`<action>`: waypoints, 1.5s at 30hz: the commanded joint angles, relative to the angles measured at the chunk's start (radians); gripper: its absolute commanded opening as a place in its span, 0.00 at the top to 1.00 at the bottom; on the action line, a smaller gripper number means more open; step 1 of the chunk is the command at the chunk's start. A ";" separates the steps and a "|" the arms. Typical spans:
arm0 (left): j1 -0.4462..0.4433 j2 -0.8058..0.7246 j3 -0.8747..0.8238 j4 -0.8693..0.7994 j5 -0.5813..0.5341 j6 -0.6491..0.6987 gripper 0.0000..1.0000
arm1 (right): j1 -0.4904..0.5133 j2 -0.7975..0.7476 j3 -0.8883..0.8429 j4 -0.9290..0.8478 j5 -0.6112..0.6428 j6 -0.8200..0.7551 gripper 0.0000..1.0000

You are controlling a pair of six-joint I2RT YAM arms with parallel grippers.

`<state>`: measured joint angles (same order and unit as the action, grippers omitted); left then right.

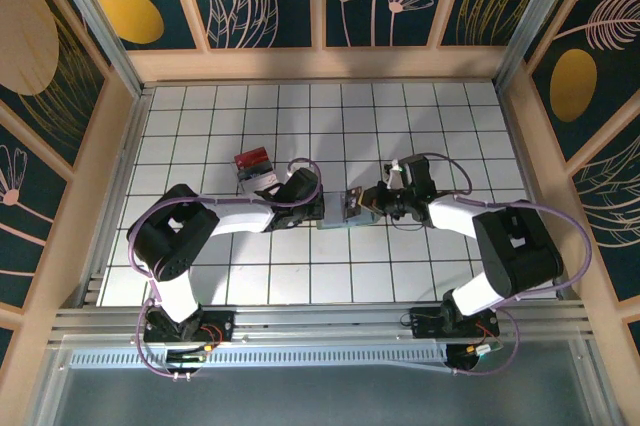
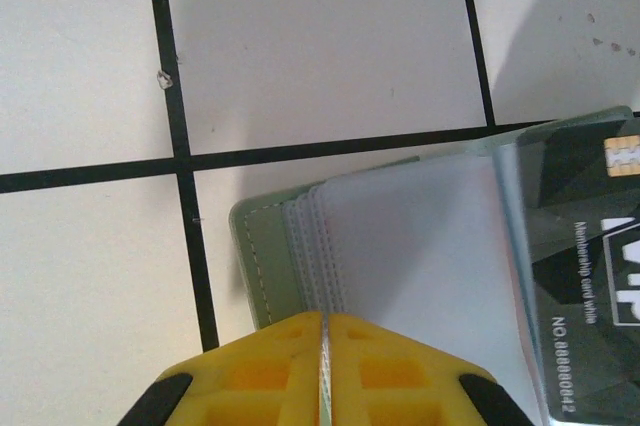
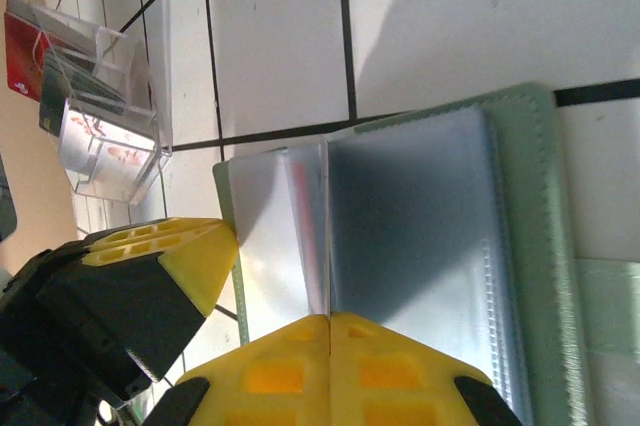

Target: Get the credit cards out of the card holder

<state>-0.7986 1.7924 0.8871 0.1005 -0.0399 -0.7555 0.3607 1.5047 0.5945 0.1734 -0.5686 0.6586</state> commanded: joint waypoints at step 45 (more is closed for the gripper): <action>0.109 -0.261 -0.123 0.699 0.347 -0.150 0.51 | -0.008 -0.254 -0.034 0.546 -0.220 0.219 1.00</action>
<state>-0.6933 1.5143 0.7353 0.7265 0.2523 -0.8970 0.3420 1.2610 0.5507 0.6640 -0.7528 0.8673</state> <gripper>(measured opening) 0.491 0.050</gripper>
